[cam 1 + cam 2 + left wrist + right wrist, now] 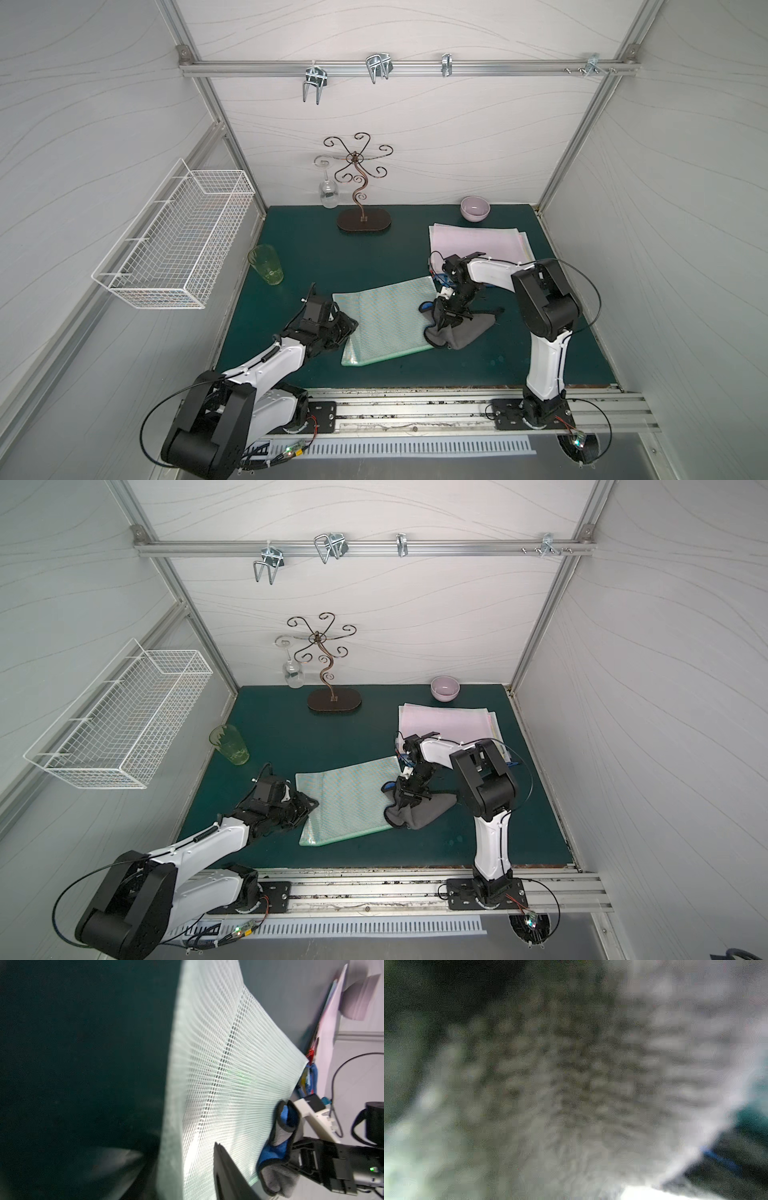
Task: Wipe the document bag
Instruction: Adjust the document bag at the center of the board.
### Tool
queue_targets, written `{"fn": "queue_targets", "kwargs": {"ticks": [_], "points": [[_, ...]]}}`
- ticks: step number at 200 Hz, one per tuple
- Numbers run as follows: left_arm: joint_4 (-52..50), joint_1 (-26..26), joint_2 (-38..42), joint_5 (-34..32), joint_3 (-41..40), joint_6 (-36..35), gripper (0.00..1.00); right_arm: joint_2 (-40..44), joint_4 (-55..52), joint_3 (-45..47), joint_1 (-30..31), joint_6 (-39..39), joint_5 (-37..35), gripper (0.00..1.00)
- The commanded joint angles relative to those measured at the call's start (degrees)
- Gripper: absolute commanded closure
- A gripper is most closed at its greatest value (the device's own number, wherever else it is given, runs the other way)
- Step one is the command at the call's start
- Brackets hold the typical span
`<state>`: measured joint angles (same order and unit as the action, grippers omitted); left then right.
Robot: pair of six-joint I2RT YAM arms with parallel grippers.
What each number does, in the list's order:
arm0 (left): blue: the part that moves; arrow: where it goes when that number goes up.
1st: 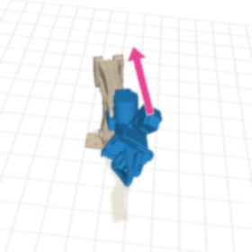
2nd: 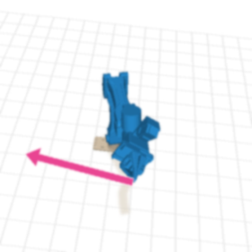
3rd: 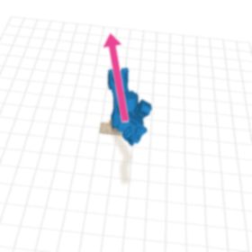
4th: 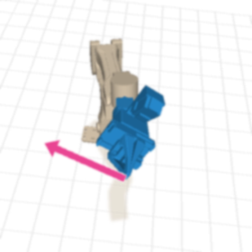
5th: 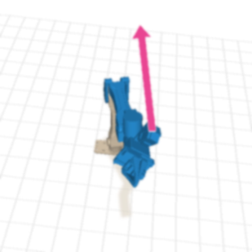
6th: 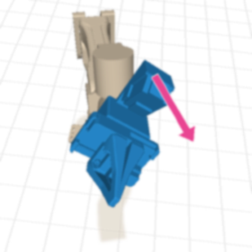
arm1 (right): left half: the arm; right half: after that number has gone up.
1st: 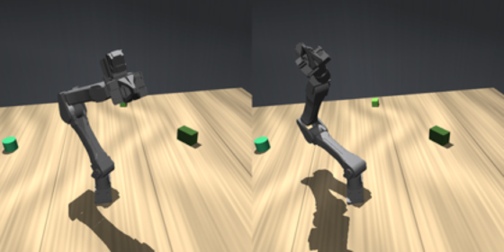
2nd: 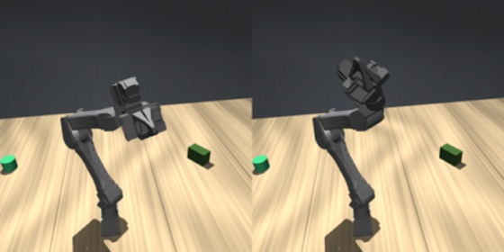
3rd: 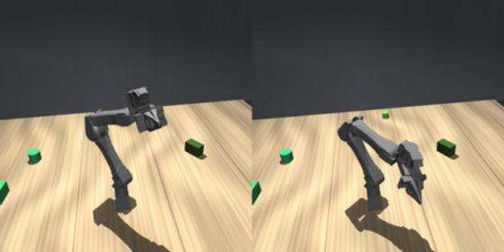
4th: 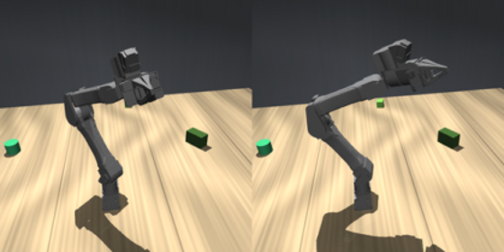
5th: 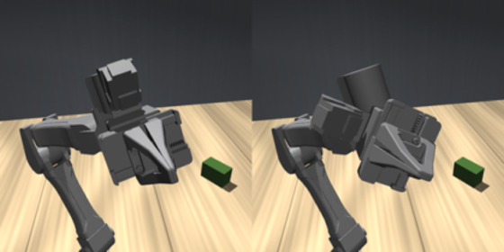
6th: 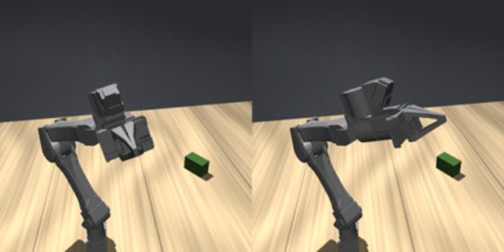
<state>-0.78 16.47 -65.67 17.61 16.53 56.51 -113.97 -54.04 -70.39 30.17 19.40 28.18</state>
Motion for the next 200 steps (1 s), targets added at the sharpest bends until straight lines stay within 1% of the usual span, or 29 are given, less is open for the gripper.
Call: {"fn": "queue_targets", "kwargs": {"ticks": [1,21,29,42,57,72,84,97,107,124,138,160,179,200], "points": [[-7.15,0.49,-2.41,-0.45,-4.11,0.29,0.71,-5.81,7.42,2.54,1.47,-0.75,-4.11,1.00],[-11.69,0.49,1.38,-2.51,-2.75,-0.58,0.94,-5.57,7.38,2.58,1.55,-0.66,-4.10,1.00],[-14.20,0.49,3.39,-3.53,-1.80,-0.87,1.00,-5.18,7.21,2.50,1.79,-0.68,-4.27,1.00],[-18.90,0.49,7.80,-5.70,0.42,-1.76,1.00,-3.83,6.83,2.10,2.33,-0.68,-4.88,1.00],[-25.88,0.53,12.69,-9.27,4.78,-3.86,1.00,-1.80,5.60,1.11,2.86,-0.04,-6.04,1.00],[-33.74,0.24,16.34,-13.30,10.85,-7.20,1.00,1.65,4.67,0.53,2.90,1.28,-7.84,1.00],[-40.34,-0.15,17.53,-16.19,16.75,-10.05,1.00,4.71,3.77,0.17,2.79,2.56,-10.40,1.00],[-47.38,-0.73,17.42,-18.48,23.15,-13.18,1.00,6.99,2.78,-0.29,2.49,3.81,-12.99,1.00],[-50.70,-0.82,17.37,-19.32,27.77,-15.14,1.00,8.40,2.07,-0.66,2.21,4.21,-14.46,1.00],[-57.31,-0.82,16.47,-23.50,36.49,-17.79,1.00,9.98,1.55,-1.12,2.13,4.50,-16.45,1.00],[-62.59,-0.82,14.93,-27.21,44.46,-20.63,1.00,10.02,1.82,-1.22,2.17,4.61,-16.49,1.00],[-72.33,-0.82,10.41,-35.04,58.77,-26.11,1.00,9.07,1.84,-1.93,2.35,4.51,-16.32,1.00],[-78.96,-0.82,7.48,-40.93,68.81,-30.26,1.00,8.37,2.25,-2.19,2.43,4.03,-16.18,1.00],[-84.91,-0.67,3.93,-45.01,79.35,-33.68,1.00,7.17,3.06,-1.98,2.13,3.67,-16.43,1.00]]}}
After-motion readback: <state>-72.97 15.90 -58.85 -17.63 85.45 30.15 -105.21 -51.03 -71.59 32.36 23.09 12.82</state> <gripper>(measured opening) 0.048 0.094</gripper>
